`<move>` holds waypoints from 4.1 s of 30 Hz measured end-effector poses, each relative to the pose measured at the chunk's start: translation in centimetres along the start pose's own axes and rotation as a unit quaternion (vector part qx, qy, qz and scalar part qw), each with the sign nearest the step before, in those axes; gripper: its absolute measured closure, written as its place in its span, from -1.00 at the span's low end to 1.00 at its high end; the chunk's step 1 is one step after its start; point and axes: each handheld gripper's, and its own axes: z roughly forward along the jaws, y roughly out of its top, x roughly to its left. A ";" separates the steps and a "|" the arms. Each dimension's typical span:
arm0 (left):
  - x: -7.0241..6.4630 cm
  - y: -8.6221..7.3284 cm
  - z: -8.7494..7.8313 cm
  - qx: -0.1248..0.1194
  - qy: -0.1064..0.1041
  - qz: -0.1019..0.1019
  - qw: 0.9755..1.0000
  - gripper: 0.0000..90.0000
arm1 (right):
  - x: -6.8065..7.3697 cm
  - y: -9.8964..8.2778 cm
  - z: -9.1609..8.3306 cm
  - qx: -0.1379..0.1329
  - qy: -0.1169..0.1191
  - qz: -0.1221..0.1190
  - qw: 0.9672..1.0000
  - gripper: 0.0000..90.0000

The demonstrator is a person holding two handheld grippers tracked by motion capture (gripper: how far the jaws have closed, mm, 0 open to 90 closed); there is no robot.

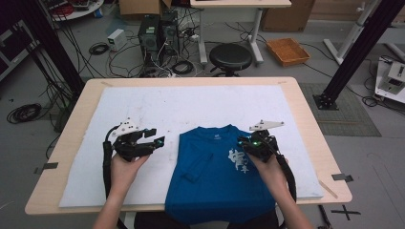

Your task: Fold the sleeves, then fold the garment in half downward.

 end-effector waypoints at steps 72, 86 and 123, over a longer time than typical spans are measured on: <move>-0.7 0.7 5.2 0.064 0.003 -0.043 0.997 0.06 | -8.8 -2.6 -2.6 -0.082 -0.014 0.073 0.994 0.36; -0.5 0.7 8.9 0.092 -0.003 -0.068 0.993 0.17 | -7.0 -2.7 0.1 -0.032 0.018 0.045 0.998 0.46; 0.0 1.8 13.5 0.131 0.024 -0.053 0.990 0.36 | -8.6 0.5 5.5 0.007 -0.029 0.049 0.998 0.60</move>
